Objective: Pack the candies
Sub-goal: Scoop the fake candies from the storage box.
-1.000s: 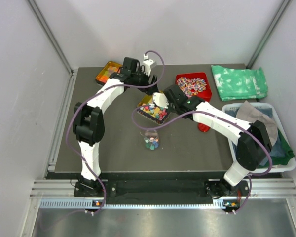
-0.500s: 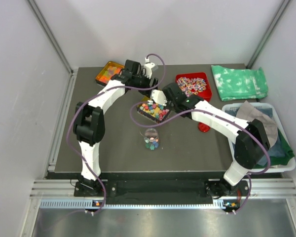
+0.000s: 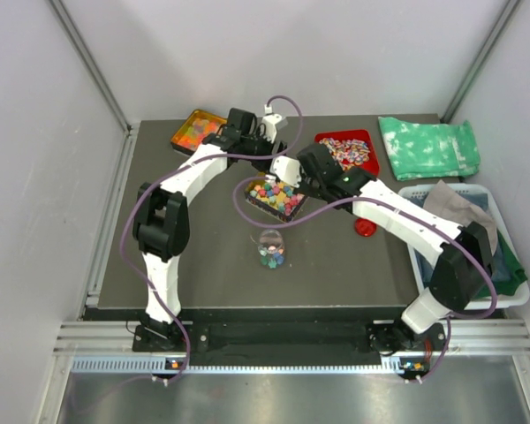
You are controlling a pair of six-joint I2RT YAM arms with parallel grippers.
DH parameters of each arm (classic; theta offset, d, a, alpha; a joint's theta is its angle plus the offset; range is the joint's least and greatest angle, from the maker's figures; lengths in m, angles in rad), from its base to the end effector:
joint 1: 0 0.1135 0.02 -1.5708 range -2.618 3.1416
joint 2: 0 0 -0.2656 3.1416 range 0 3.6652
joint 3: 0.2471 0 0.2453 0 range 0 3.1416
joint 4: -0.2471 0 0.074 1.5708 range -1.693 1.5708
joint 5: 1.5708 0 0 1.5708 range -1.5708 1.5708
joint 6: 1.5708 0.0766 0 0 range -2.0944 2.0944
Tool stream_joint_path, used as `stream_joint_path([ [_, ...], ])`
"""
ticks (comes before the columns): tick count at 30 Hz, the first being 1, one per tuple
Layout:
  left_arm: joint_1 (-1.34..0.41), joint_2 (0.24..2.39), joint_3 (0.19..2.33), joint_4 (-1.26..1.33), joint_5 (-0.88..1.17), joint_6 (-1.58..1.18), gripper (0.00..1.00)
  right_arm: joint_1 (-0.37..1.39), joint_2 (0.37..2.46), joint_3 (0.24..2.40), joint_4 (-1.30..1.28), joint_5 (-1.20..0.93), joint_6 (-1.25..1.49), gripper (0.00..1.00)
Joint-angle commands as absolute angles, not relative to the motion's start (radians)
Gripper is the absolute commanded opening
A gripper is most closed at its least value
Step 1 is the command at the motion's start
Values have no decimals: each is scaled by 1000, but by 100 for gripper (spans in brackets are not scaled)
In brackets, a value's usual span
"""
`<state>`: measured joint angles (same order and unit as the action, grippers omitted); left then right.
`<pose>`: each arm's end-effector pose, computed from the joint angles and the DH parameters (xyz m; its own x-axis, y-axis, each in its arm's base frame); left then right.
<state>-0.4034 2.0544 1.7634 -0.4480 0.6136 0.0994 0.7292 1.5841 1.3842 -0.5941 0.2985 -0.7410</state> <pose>0.4329 -0.2327 0.2459 -0.5457 0.3211 -0.7740 0.7704 0.5557 -0.3126 0.2922 0.2309 0.2857 -0.0663 -0.9244 -0.3756 -0.7154 0.3065 -0.6279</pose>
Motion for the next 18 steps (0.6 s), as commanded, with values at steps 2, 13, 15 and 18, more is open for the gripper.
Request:
stream_joint_path([
  [2,-411,2071,1773,-443,600,121,77,727,1493,1447,-492,253,-700,0],
  [13,-347,2062,1824,-407,566,46,85,727,1482,1404,-523,348,-741,0],
  [15,-324,2051,1835,-396,558,38,85,727,1468,1381,-525,363,-744,0],
  [18,-316,2046,1835,-400,485,67,85,729,1450,1362,-535,390,-753,0],
])
